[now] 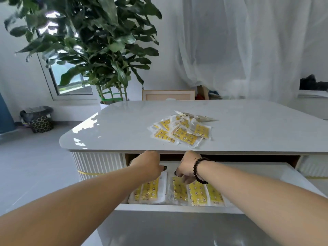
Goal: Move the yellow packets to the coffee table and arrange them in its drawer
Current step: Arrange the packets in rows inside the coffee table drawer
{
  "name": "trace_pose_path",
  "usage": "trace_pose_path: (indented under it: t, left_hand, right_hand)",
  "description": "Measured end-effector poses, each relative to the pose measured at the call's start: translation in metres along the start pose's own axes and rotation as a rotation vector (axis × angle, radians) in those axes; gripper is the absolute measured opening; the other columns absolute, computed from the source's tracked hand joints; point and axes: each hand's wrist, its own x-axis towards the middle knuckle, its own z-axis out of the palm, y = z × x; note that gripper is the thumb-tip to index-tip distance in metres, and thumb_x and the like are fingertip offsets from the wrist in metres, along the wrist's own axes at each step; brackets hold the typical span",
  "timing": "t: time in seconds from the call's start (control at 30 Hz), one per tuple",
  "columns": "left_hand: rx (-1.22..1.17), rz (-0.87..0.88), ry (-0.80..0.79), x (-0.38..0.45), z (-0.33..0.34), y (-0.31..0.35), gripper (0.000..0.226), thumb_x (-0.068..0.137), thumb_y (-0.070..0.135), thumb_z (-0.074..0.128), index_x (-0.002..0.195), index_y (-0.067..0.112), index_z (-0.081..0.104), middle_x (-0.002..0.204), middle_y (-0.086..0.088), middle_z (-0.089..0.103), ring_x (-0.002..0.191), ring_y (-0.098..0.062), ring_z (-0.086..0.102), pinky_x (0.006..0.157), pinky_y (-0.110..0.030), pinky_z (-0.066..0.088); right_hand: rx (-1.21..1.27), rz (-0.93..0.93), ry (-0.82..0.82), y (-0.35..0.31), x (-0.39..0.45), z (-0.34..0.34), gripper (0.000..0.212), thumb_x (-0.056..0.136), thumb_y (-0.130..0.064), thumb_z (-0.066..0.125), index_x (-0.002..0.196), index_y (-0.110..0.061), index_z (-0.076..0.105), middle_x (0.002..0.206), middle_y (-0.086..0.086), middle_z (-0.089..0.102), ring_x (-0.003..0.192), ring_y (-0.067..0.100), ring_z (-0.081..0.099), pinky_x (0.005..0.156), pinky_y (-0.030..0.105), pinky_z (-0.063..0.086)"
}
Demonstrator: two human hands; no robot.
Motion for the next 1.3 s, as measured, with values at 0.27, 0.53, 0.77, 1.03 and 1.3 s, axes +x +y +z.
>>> trace_pose_path:
  t: [0.27,0.53,0.77,1.03,1.3]
  left_hand:
    - [-0.143,0.046,0.125,-0.017,-0.044,0.041,0.024,0.095,0.038,0.055,0.093,0.014,0.056,0.093,-0.004,0.057,0.080,-0.024,0.056,0.076,-0.032,0.051]
    - [-0.247,-0.010,0.147,0.008,-0.049,0.041,0.020,0.097,0.032,0.049,0.103,0.014,0.052,0.102,-0.005,0.053,0.086,-0.024,0.057,0.080,-0.033,0.050]
    - [-0.196,0.031,0.144,0.042,-0.035,0.041,0.045,0.099,0.037,0.042,0.135,0.010,0.044,0.138,-0.008,0.044,0.126,-0.027,0.043,0.100,-0.041,0.043]
    - [-0.221,-0.076,0.259,0.083,-0.002,0.049,0.055,0.098,0.050,0.036,0.139,0.015,0.037,0.141,-0.006,0.041,0.130,-0.028,0.035,0.103,-0.039,0.036]
    - [-0.308,-0.128,0.275,0.119,0.002,0.040,0.093,0.065,0.079,0.060,0.136,0.023,0.041,0.135,0.000,0.043,0.127,-0.023,0.045,0.103,-0.040,0.040]
  right_hand:
    - [0.042,0.020,0.173,0.001,-0.034,-0.041,0.024,0.080,0.005,0.050,0.072,-0.015,0.039,0.061,0.006,0.041,0.052,0.021,0.042,0.045,0.022,0.034]
    - [0.122,-0.014,0.441,0.016,-0.034,-0.077,0.016,0.081,-0.005,0.053,0.096,-0.004,0.059,0.089,0.014,0.068,0.074,0.025,0.072,0.062,0.030,0.058]
    - [0.296,-0.037,0.473,0.018,-0.001,-0.097,0.019,0.078,-0.005,0.056,0.094,0.002,0.065,0.087,0.015,0.069,0.080,0.026,0.071,0.073,0.040,0.061]
    - [0.370,-0.039,0.588,0.030,0.045,-0.106,0.015,0.081,-0.016,0.063,0.085,-0.003,0.067,0.077,0.008,0.057,0.092,0.032,0.068,0.083,0.039,0.057]
    - [0.371,0.055,0.628,0.030,0.086,-0.117,0.049,0.080,-0.054,0.059,0.082,-0.005,0.058,0.076,0.009,0.063,0.071,0.028,0.067,0.079,0.040,0.059]
